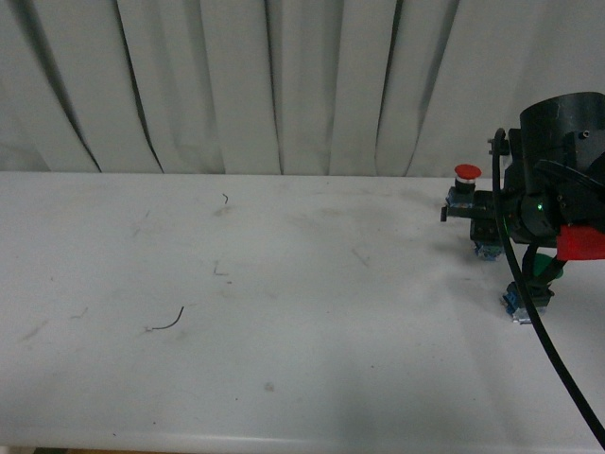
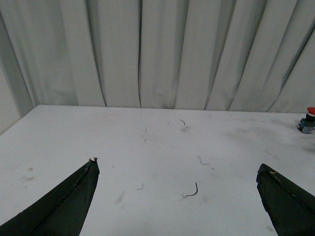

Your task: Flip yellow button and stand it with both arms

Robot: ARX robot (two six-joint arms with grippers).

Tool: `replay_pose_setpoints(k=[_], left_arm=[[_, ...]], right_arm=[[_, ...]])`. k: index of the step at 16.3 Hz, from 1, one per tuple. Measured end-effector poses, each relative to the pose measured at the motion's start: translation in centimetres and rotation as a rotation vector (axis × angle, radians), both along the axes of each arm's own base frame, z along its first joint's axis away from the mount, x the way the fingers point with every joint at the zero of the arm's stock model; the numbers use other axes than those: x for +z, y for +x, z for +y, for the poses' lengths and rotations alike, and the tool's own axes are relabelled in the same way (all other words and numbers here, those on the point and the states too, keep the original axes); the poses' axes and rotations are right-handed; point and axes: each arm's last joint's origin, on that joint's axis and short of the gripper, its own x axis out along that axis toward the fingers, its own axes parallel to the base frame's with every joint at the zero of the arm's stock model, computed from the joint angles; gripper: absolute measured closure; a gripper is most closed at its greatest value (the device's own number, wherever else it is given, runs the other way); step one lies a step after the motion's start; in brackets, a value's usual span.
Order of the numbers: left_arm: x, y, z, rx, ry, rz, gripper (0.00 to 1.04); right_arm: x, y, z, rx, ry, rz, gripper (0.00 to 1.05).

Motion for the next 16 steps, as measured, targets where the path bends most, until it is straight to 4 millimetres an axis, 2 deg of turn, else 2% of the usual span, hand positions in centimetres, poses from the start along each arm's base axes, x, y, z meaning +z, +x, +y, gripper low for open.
replay_pose_setpoints(k=[2, 3, 4, 5, 6, 7, 16], left_arm=[[0.0, 0.0, 0.0, 0.000, 0.000, 0.000, 0.07], [0.0, 0.0, 0.0, 0.000, 0.000, 0.000, 0.07], [0.0, 0.0, 0.0, 0.000, 0.000, 0.000, 0.07], [0.0, 0.0, 0.0, 0.000, 0.000, 0.000, 0.07], [0.0, 0.0, 0.0, 0.000, 0.000, 0.000, 0.07], [0.0, 0.0, 0.0, 0.000, 0.000, 0.000, 0.07], [0.0, 0.0, 0.0, 0.000, 0.000, 0.000, 0.07]], right_arm=[[0.0, 0.0, 0.0, 0.000, 0.000, 0.002, 0.70], [0.0, 0.0, 0.0, 0.000, 0.000, 0.002, 0.66], [0.0, 0.0, 0.0, 0.001, 0.000, 0.002, 0.55], [0.0, 0.0, 0.1, 0.002, 0.000, 0.003, 0.40], [0.0, -0.1, 0.3, 0.008, 0.002, 0.005, 0.18], [0.0, -0.1, 0.3, 0.012, 0.004, 0.006, 0.08], [0.0, -0.1, 1.1, 0.037, 0.018, 0.005, 0.06]])
